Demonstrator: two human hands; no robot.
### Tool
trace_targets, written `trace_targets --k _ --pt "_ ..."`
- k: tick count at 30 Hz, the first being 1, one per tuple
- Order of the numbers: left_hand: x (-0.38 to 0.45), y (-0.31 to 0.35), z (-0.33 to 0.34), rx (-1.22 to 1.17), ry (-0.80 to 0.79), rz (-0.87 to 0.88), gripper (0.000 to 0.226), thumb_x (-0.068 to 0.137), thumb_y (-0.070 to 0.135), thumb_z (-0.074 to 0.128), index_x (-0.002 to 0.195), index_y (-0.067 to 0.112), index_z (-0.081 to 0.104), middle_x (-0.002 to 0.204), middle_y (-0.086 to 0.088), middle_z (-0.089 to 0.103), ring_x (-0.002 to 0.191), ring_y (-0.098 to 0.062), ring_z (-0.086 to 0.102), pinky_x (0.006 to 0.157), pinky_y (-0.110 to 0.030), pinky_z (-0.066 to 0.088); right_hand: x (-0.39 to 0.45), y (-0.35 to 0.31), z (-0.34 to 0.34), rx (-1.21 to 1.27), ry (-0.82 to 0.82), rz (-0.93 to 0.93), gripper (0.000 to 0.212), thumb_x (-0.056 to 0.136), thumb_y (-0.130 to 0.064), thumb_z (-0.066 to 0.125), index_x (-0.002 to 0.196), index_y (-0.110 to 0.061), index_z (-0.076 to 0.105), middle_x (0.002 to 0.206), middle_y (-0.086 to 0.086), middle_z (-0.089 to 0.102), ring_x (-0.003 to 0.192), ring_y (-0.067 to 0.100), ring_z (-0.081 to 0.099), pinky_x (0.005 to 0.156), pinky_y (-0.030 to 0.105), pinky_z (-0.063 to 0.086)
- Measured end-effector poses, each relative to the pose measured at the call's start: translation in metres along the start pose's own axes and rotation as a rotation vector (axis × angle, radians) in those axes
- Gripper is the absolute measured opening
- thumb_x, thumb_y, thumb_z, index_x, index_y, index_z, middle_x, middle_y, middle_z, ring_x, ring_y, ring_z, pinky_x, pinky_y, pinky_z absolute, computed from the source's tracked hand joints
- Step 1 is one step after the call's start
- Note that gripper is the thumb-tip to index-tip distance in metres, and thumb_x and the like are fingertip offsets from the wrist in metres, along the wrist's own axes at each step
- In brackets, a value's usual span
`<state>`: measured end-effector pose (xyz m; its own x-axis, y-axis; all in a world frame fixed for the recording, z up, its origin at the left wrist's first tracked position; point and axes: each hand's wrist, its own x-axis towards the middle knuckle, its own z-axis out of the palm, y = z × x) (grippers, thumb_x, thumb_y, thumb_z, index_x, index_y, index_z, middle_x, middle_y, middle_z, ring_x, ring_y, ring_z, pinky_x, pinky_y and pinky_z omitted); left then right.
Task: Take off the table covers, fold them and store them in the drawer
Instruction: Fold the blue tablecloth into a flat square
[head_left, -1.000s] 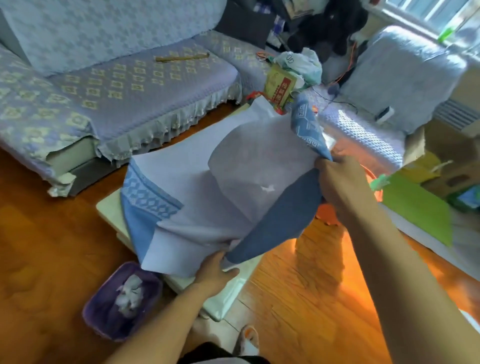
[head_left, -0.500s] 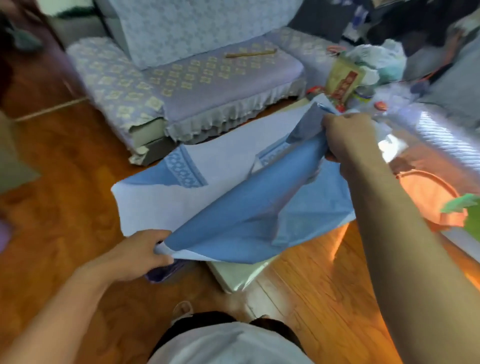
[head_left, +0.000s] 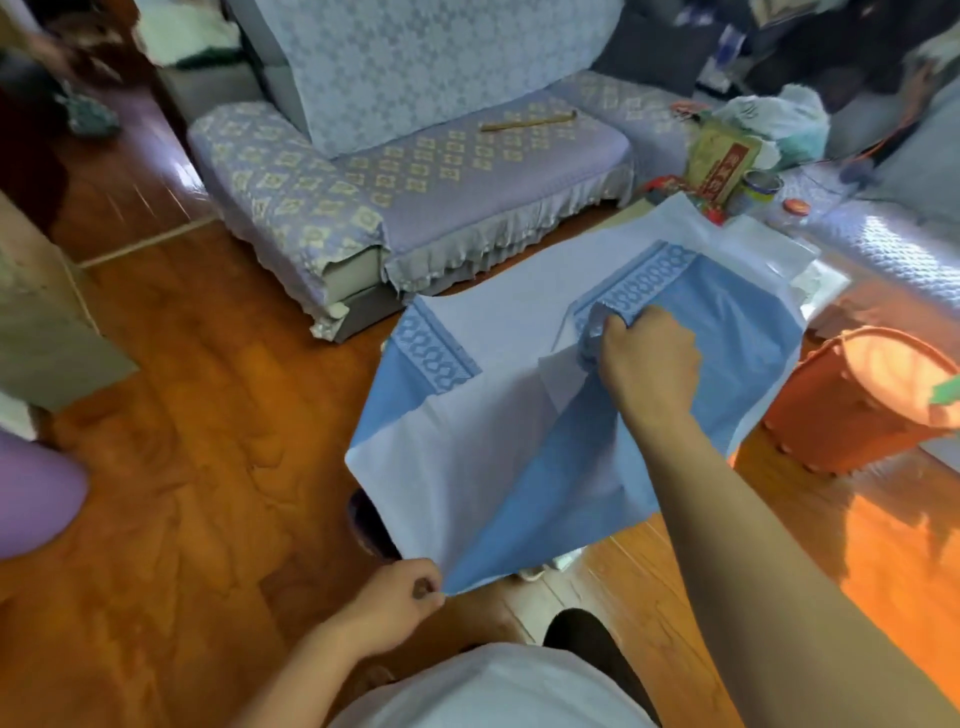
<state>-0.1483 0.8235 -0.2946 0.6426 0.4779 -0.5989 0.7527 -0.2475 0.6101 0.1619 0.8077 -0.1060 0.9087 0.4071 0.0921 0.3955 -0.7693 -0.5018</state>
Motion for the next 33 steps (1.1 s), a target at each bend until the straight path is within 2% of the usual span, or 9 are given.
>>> trace_targets --k 3,5,8,12,17,20,23,30,33 --pt "-0.019 -0.044 -0.030 -0.105 -0.028 -0.079 0.009 0.100 0.030 0.061 0.103 0.030 0.069 0.106 0.014 0.068 0.099 0.002 0.061 0.087 -0.017 0.049 -0.057 -0.044 0.040 -0.064 -0.069 -0.172 0.036 0.098 -0.033 0.044 0.102 -0.003 0.065 0.106 0.029 0.066 0.099 0.046 0.062 0.080 0.045 0.047" --pt "-0.027 -0.069 -0.059 -0.137 0.033 -0.165 0.011 0.102 0.032 0.057 0.106 0.033 0.067 0.109 0.015 0.065 0.102 0.001 0.059 0.083 -0.017 0.046 -0.099 -0.062 0.075 -0.100 -0.328 -0.292 0.036 0.101 -0.033 0.044 0.100 -0.005 0.067 0.104 0.025 0.068 0.098 0.042 0.064 0.076 0.041 0.047" --pt "-0.023 -0.094 -0.094 -0.142 0.129 -0.237 0.013 0.103 0.029 0.055 0.100 0.033 0.067 0.105 0.013 0.066 0.097 -0.005 0.061 0.086 -0.026 0.051 -0.145 -0.058 0.118 -0.062 -0.564 -0.173 0.041 0.101 -0.036 0.041 0.094 -0.004 0.066 0.103 0.025 0.068 0.099 0.044 0.062 0.077 0.041 0.045" --pt "0.001 -0.093 -0.126 -0.148 0.153 -0.217 0.013 0.103 0.030 0.055 0.102 0.032 0.068 0.104 0.016 0.066 0.099 -0.003 0.060 0.081 -0.025 0.048 -0.148 -0.024 0.150 0.062 -0.516 0.297 0.039 0.084 -0.036 0.038 0.082 -0.008 0.065 0.089 0.019 0.071 0.092 0.040 0.064 0.080 0.042 0.051" --pt "0.045 -0.089 -0.148 -0.071 0.058 -0.229 0.012 0.102 0.031 0.056 0.101 0.032 0.067 0.105 0.013 0.067 0.100 -0.003 0.060 0.081 -0.023 0.049 -0.124 0.010 0.182 0.128 -0.412 0.455 0.064 0.088 -0.011 0.053 0.149 -0.021 0.037 0.119 0.018 0.057 0.090 0.038 0.059 0.076 0.039 0.043" --pt "0.072 -0.087 -0.164 -0.012 -0.015 -0.262 0.011 0.102 0.030 0.056 0.099 0.031 0.067 0.103 0.013 0.068 0.097 -0.001 0.061 0.079 -0.020 0.048 -0.112 0.019 0.198 0.052 -0.399 0.361 0.027 0.092 -0.007 0.052 0.111 -0.015 0.068 0.118 0.012 0.048 0.082 0.033 0.053 0.071 0.036 0.037" --pt "0.107 -0.080 -0.179 0.052 -0.102 -0.230 0.013 0.102 0.028 0.055 0.103 0.026 0.068 0.102 0.012 0.068 0.095 -0.002 0.061 0.070 -0.014 0.042 -0.108 0.023 0.206 0.008 -0.411 0.409 0.035 0.095 -0.007 0.049 0.063 -0.021 0.047 0.096 0.014 0.055 0.071 0.029 0.043 0.065 0.035 0.029" --pt "0.273 -0.064 -0.172 0.199 -0.138 -0.128 0.008 0.097 0.019 0.053 0.096 0.018 0.060 0.105 -0.007 0.068 0.099 -0.028 0.063 0.086 -0.035 0.051 -0.110 0.022 0.191 0.042 0.041 0.818 0.011 0.098 -0.011 0.046 0.091 -0.015 0.054 0.084 0.006 0.052 0.079 0.029 0.045 0.070 0.038 0.033" --pt "0.358 -0.061 -0.160 0.313 -0.095 0.000 0.018 0.094 0.017 0.055 0.111 0.014 0.061 0.120 -0.016 0.063 0.112 -0.037 0.059 0.095 -0.041 0.048 -0.116 0.009 0.204 0.027 0.166 1.012 0.017 0.097 -0.012 0.049 0.081 -0.008 0.051 0.071 0.010 0.055 0.067 0.033 0.044 0.060 0.043 0.031"
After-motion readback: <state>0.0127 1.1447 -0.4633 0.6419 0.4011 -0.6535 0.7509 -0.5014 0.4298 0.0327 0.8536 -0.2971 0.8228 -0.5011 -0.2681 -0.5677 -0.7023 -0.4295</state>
